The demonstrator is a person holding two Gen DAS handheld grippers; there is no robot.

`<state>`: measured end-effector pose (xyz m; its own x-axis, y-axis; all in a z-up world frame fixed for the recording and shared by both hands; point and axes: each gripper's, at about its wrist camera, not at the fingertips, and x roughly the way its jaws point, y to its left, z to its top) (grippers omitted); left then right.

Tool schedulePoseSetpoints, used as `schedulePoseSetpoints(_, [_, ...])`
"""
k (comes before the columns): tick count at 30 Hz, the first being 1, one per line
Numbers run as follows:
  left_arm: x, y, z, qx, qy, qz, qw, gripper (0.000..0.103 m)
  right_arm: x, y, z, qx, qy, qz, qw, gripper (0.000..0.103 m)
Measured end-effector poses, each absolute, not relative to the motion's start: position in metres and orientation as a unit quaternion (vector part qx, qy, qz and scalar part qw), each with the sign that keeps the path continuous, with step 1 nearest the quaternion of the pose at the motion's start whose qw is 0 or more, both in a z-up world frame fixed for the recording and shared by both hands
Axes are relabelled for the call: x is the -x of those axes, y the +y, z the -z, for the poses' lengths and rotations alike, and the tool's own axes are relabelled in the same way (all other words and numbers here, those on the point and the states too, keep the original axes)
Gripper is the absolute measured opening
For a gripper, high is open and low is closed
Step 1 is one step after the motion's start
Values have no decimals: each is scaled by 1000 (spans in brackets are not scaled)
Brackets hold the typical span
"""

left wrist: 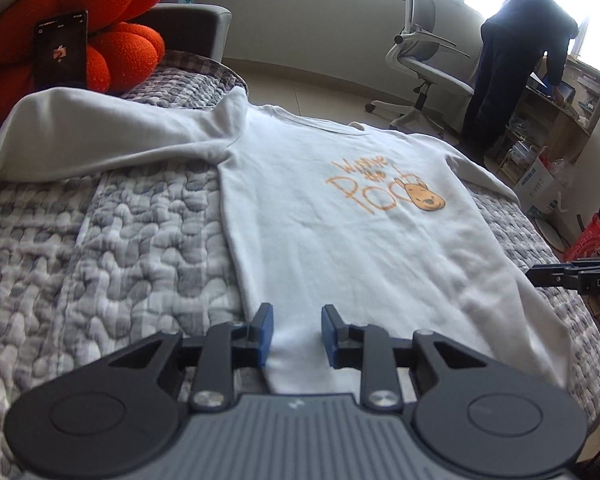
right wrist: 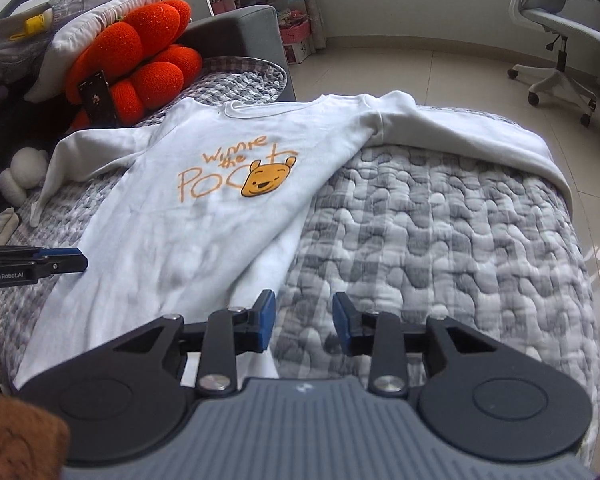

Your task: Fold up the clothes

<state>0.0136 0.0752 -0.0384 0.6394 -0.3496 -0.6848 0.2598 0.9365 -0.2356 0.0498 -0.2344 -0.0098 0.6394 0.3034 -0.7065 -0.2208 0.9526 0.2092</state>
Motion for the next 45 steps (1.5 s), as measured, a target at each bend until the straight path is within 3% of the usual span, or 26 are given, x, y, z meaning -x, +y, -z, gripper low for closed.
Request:
schedulePoseSetpoints(5, [25,84,38,52,386,164,907,33,-13,-242,10,-49,398,-146,904,37])
schedulePoseSetpoints(19, [125,116,64,70,306,215,925,36,59,-272,36,-56,339,-147,927,43])
schedulePoseSetpoints(26, [143,110,71,49,292,229,927,41,63,-258,42,-38,311,-153,937,50])
schedulePoseSetpoints(38, [122,136,88,266,320,288,862,37,58,-245,47,-29,295,-155,943,50])
schedulePoseSetpoints(45, [115,143,94,328,331,294,834,37,52,-238,48,-34,287,-157,944,50])
